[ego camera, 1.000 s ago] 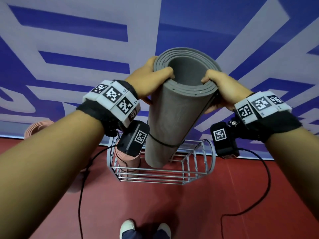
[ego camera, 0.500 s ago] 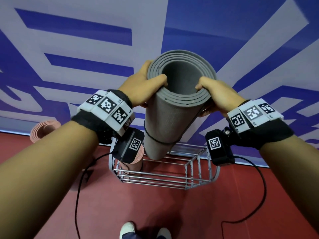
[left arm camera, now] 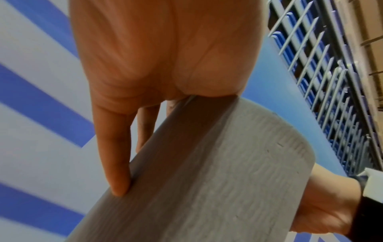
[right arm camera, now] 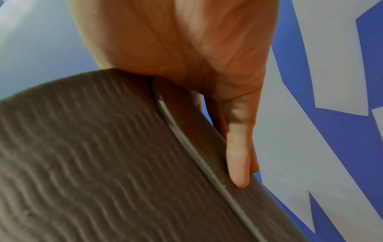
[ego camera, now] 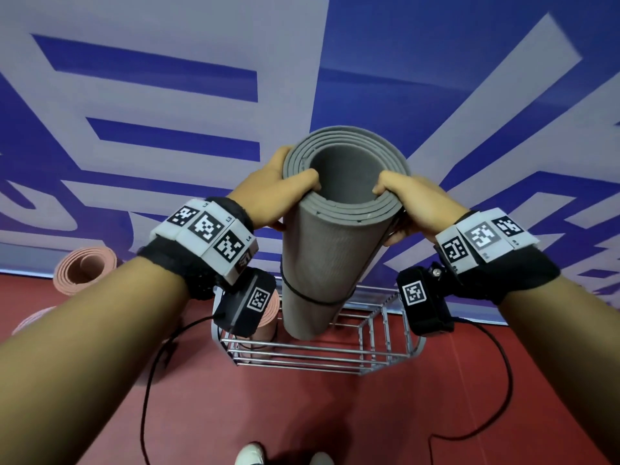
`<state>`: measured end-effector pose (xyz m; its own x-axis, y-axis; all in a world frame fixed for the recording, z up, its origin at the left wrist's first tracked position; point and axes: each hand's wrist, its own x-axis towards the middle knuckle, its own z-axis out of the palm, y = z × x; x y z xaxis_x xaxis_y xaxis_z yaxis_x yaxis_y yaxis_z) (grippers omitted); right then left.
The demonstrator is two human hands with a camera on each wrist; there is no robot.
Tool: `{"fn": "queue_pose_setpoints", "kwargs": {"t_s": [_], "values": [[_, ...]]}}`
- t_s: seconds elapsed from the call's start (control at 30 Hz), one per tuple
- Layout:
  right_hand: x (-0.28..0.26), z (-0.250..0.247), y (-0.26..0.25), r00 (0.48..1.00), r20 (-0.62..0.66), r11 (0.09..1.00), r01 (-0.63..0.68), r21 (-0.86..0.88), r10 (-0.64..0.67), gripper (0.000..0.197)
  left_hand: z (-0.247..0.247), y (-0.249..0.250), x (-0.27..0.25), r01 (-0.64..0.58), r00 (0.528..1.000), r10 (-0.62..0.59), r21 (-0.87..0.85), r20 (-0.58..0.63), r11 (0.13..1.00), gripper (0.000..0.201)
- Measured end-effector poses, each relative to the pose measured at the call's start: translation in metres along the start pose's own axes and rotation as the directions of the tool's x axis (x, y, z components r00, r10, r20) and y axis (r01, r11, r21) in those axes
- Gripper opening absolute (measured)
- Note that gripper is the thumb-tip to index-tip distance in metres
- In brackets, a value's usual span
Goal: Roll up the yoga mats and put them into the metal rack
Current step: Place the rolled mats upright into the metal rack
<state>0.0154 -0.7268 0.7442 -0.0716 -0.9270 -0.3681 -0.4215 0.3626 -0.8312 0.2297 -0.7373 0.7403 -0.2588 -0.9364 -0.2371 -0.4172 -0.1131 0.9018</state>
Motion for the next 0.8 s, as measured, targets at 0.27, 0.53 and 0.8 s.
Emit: {"fn": "queue_pose_setpoints", "kwargs": {"t_s": [0.27,0.53,0.8], "values": [[0.011,0.031,0.048,0.996,-0.002,0.994,-0.088,-0.065,0.088,0.016,0.022,-0.056,0.011,0.087,0.994,-0.086,-0.016,0.075,0.996,0.054],[0.035,0.057,0.105,0.984,-0.027,0.984,-0.173,0.03,0.174,0.021,0.045,-0.11,0.03,0.161,0.982,-0.166,0.051,0.095,0.986,0.065],[0.07,0.074,0.155,0.965,-0.016,0.964,-0.259,0.052,0.26,0.029,0.072,-0.146,0.057,0.301,0.949,-0.309,0.114,0.061,0.947,0.062]]}}
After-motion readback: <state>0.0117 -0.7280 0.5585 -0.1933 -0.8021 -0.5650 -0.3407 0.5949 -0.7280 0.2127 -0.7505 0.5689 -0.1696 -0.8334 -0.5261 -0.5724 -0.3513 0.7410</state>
